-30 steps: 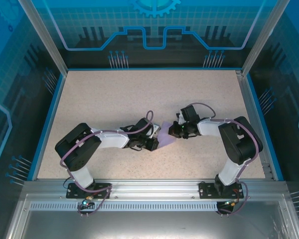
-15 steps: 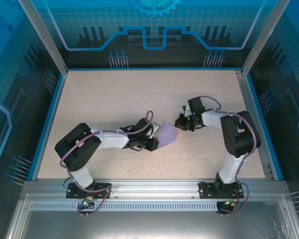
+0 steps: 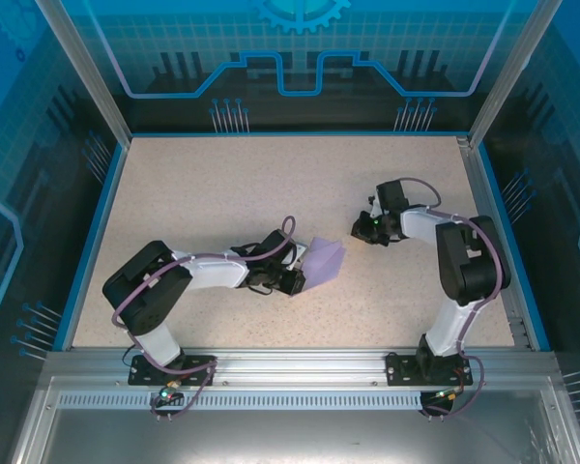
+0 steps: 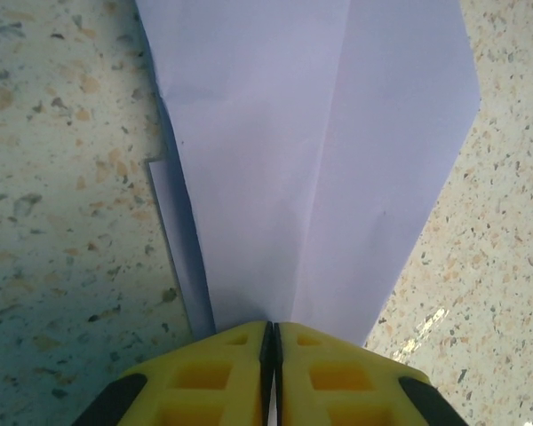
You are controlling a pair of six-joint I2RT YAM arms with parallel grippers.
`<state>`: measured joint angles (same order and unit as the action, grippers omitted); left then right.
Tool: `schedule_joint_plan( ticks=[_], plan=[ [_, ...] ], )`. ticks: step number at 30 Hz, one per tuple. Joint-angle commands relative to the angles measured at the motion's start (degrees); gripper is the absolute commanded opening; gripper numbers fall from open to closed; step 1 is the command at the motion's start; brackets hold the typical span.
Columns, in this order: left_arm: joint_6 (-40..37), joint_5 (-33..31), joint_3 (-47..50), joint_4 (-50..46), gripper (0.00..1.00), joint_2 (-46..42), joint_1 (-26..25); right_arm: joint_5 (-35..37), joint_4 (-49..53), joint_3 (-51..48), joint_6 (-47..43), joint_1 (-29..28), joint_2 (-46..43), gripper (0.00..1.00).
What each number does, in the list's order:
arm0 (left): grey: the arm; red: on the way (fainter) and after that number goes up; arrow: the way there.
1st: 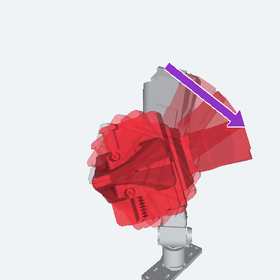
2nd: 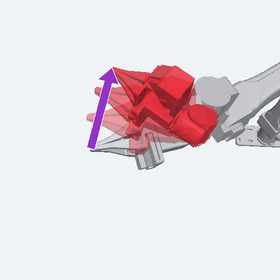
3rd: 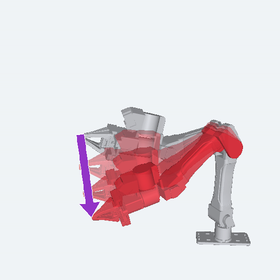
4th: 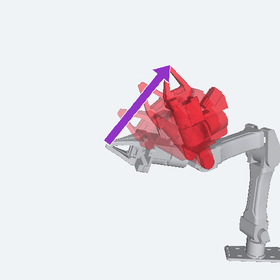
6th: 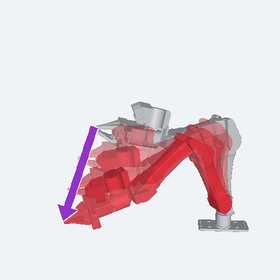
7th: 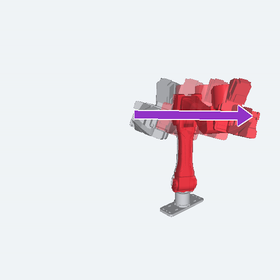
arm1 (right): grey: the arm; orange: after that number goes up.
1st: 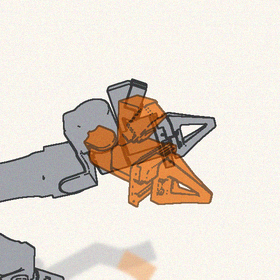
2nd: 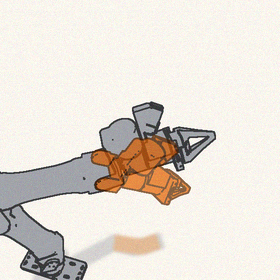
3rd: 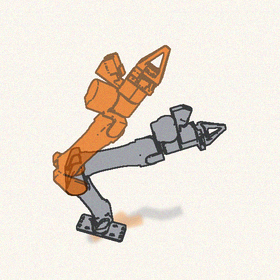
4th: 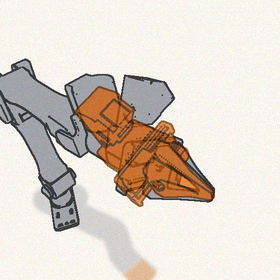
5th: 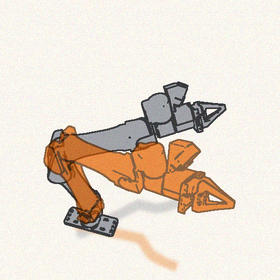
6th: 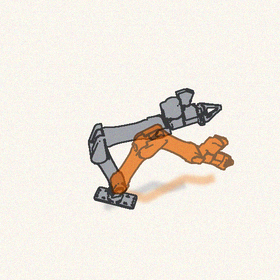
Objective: Fold a paper plane with a square sheet of paper (pick it up from the middle)
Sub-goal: Fourth fold the wing at the center of the table, then pick up the paper from the center of the table.
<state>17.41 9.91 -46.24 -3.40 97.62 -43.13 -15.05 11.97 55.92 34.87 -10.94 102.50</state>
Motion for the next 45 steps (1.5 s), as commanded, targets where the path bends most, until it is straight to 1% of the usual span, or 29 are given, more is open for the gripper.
schedule_joint_plan(
  ticks=[1,4,7,10,13,18,21,30,35,45],
  plan=[
    [-0.57,0.41,-1.32,-9.43,0.15,0.33,-0.28,-2.37,0.11,-3.13,-0.01,-1.15,-6.50,0.18],
    [-0.71,0.49,-3.68,-10.38,0.17,-0.60,-0.27,-6.31,-1.97,-7.53,2.29,-2.78,-9.95,0.29],
    [-0.80,0.11,-5.61,-11.47,0.20,-1.87,-0.12,-7.57,-3.42,-11.15,4.59,-4.87,-13.57,0.37],
    [-0.80,-0.42,-7.33,-12.65,0.25,-2.78,-0.07,-9.41,-6.86,-14.30,7.83,-6.69,-15.81,0.41],
    [-1.05,-1.75,-8.50,-13.43,0.28,-3.39,0.22,-10.33,-9.55,-15.46,10.13,-8.54,-15.46,0.43],
    [-1.43,-2.86,-9.11,-14.25,0.31,-2.46,1.71,-10.60,-12.78,-15.72,12.22,-10.79,-12.60,0.46],
    [-1.41,-3.27,-8.96,-13.68,0.34,-1.51,2.63,-10.27,-12.98,-14.80,12.44,-11.91,-10.51,0.47],
    [-0.71,-0.30,-8.85,-10.16,0.36,1.54,4.19,-9.61,-13.04,-12.89,12.93,-13.57,-6.63,0.50],
    [-0.89,0.59,-8.62,-9.35,0.35,3.31,4.78,-9.49,-12.96,-11.91,13.00,-13.74,-6.19,0.50],
    [-1.15,1.39,-8.25,-8.64,0.26,5.34,5.36,-10.43,-14.40,-10.48,13.97,-13.76,-4.22,0.50]
  ],
)
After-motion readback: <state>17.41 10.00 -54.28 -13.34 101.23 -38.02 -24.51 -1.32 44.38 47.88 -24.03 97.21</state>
